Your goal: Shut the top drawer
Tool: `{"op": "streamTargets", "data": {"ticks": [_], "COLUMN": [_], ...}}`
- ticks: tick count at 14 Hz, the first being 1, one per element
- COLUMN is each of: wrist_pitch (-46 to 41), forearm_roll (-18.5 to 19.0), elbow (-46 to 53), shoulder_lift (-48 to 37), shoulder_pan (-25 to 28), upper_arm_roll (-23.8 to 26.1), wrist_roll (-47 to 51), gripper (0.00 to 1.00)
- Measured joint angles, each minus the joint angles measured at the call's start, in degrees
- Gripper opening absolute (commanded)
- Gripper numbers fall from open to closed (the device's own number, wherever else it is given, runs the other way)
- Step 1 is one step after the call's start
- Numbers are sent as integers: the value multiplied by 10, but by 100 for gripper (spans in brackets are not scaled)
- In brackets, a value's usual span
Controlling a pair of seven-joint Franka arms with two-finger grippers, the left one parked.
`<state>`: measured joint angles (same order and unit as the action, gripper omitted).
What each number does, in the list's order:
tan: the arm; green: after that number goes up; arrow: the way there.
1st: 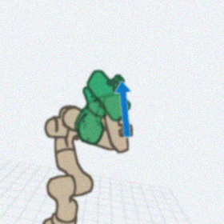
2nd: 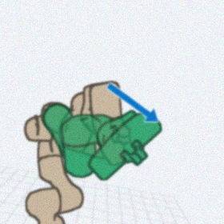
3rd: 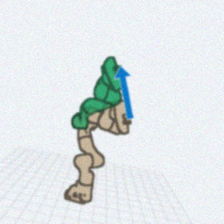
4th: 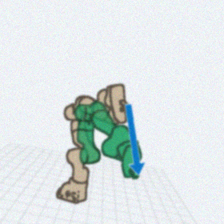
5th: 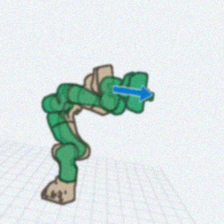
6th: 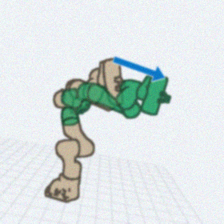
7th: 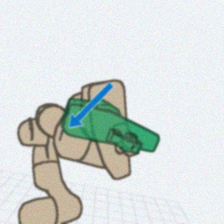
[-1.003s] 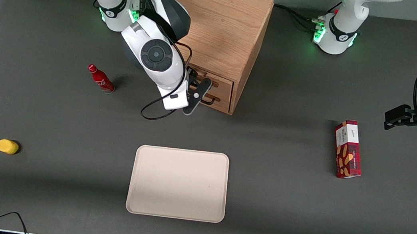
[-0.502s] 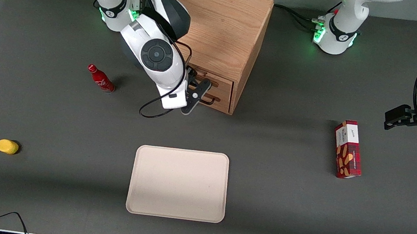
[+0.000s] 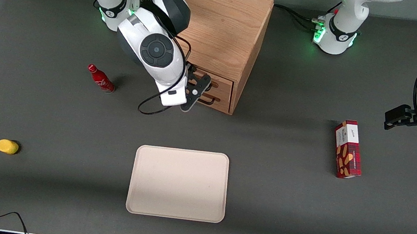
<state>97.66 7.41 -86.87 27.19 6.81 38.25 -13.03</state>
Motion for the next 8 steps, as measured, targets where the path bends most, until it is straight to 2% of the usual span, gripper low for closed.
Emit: {"op": "streamTargets", "data": {"ticks": [4, 8], "wrist_pitch": [-68, -152], "forearm_roll": [0, -1], "elbow": [56, 119], "shoulder_lift": [-12, -55], "shoulder_pan": [-1, -25], "upper_arm_roll": [10, 6], "wrist_roll": [6, 34], "gripper": [100, 100]}}
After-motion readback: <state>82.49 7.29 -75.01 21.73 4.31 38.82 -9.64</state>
